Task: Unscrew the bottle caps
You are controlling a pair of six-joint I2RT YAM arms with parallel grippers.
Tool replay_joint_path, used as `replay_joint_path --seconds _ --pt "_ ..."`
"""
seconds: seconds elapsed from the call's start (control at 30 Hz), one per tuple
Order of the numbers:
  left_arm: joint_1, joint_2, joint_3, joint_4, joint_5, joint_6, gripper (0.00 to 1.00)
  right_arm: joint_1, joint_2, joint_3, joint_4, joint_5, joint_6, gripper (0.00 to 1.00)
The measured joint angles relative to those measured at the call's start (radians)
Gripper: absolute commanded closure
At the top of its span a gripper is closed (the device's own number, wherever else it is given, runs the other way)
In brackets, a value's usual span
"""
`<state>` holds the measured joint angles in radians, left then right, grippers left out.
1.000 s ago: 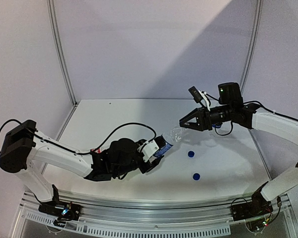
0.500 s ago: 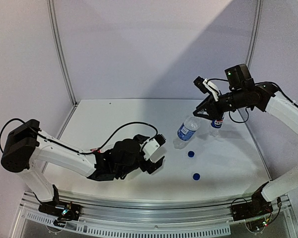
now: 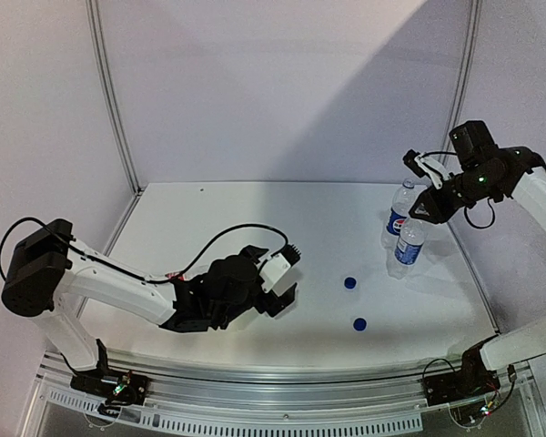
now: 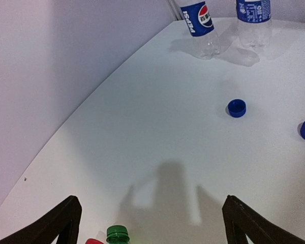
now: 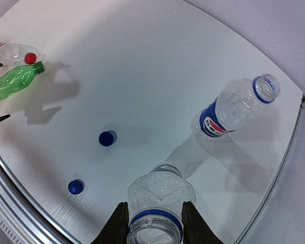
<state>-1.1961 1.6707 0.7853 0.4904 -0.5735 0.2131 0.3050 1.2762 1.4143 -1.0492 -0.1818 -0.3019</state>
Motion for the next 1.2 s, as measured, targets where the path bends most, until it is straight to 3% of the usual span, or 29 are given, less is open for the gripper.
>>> replay_joint_path --seconds 0.43,0.77,1.07,1.2 --pt "-0.014 0.010 0.012 -0.018 -0.007 0.004 0.01 -0.240 0.070 0.000 -0.001 -0.097 -0.033 0.95" --pt "-0.015 0.015 0.018 -0.031 -0.011 0.005 0.01 -0.266 0.146 0.000 0.040 -0.143 -0.040 0.88" --pt "-0.015 0.015 0.018 -0.041 -0.014 0.008 0.01 -0.266 0.177 0.000 0.082 -0.143 -0.040 0.64" --pt "-0.015 0.015 0.018 -0.041 -0.014 0.008 0.01 -0.266 0.194 0.000 0.090 -0.142 -0.040 0.60"
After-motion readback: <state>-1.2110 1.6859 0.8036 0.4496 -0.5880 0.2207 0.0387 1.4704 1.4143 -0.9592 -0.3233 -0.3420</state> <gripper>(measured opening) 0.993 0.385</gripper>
